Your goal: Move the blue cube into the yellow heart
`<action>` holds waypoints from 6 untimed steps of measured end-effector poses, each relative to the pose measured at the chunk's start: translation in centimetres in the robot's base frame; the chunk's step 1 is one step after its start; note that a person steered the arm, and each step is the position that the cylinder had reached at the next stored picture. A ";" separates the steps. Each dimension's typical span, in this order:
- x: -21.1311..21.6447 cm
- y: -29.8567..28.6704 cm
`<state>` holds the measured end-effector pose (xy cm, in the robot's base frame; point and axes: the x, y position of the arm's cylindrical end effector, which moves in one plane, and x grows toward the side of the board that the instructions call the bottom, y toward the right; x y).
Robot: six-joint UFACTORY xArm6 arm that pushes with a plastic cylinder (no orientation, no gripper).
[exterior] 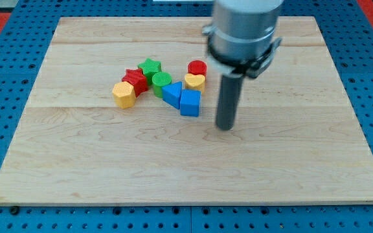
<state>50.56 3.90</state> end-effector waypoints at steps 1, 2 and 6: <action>1.3 -1.0; -0.8 -1.6; -3.1 -3.8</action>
<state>47.47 0.11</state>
